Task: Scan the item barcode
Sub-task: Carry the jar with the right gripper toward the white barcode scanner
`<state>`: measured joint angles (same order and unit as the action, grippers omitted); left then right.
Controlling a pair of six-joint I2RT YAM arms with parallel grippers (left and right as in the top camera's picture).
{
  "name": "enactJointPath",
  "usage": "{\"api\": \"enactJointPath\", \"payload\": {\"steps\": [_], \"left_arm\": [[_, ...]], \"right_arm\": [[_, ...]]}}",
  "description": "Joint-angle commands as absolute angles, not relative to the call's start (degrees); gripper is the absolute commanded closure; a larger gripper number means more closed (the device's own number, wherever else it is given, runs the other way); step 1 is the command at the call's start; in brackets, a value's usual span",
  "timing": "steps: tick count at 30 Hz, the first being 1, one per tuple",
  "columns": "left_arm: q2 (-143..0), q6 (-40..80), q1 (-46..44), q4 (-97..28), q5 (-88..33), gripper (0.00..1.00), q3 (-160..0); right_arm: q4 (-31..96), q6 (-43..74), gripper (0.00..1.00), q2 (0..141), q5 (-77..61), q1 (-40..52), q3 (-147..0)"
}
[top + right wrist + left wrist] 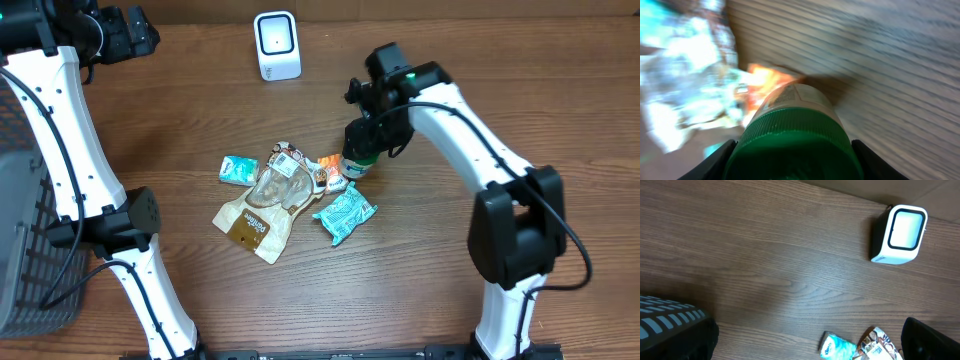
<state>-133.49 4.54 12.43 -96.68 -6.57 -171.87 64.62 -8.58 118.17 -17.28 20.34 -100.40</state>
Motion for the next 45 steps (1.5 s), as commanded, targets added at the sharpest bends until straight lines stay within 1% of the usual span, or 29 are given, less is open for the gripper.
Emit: {"api": "enactJointPath", "payload": {"steps": [1, 5, 6, 8, 11, 17, 23, 29, 33, 35, 36, 38, 40, 45], "left_arm": [[-131.5, 5.3, 12.6, -96.8, -6.2, 0.0, -172.9], [-131.5, 5.3, 12.6, -96.8, -6.2, 0.01, -172.9], [-131.5, 5.3, 12.6, -96.8, -6.2, 0.0, -172.9], [-131.5, 5.3, 12.6, -96.8, -6.2, 0.0, -172.9], [-131.5, 5.3, 12.6, -96.8, -6.2, 0.0, -172.9], [-131.5, 5.3, 12.6, -96.8, -6.2, 0.0, -172.9], [-131.5, 5.3, 12.6, -96.8, -6.2, 0.0, -172.9], [-131.5, 5.3, 12.6, -96.8, -6.2, 0.0, -172.9], [-131.5, 5.3, 12.6, -96.8, -6.2, 0.0, -172.9], [-131.5, 5.3, 12.6, -96.8, -6.2, 0.0, -172.9], [-131.5, 5.3, 12.6, -96.8, -6.2, 0.0, -172.9], [-131.5, 5.3, 12.6, -96.8, -6.2, 0.0, -172.9], [-131.5, 5.3, 12.6, -96.8, -6.2, 0.0, -172.9], [-131.5, 5.3, 12.6, -96.8, -6.2, 0.0, -172.9]], "right_arm": [[64.5, -14.0, 0.77, 110.8, -36.8, 15.7, -103.3], [65.6, -20.1, 0.77, 109.9, -54.4, 11.5, -103.3], [66.8, -23.6, 0.77, 109.9, -62.5, 9.7, -103.2], [67.5, -26.2, 0.77, 109.9, -67.8, 8.5, -103.2], [67.2, -26.8, 0.77, 109.9, -71.3, 8.0, -103.2], [67.5, -27.6, 0.77, 109.9, -74.1, 8.0, -103.2], [67.4, -27.6, 0.78, 109.9, -73.3, 8.0, -103.3], [67.4, -27.5, 0.78, 109.9, -66.2, 8.8, -103.3], [66.6, -27.2, 0.78, 109.9, -56.3, 10.6, -103.2], [64.9, -24.2, 0.79, 110.0, -47.2, 12.1, -103.2], [62.8, -20.3, 0.82, 110.0, -38.7, 13.8, -103.2], [59.9, -17.9, 0.85, 110.1, -28.9, 16.2, -103.2], [57.0, -17.8, 0.87, 110.2, -21.3, 18.4, -103.2], [47.7, -17.9, 0.86, 110.3, -4.1, 23.5, -103.2]]}}
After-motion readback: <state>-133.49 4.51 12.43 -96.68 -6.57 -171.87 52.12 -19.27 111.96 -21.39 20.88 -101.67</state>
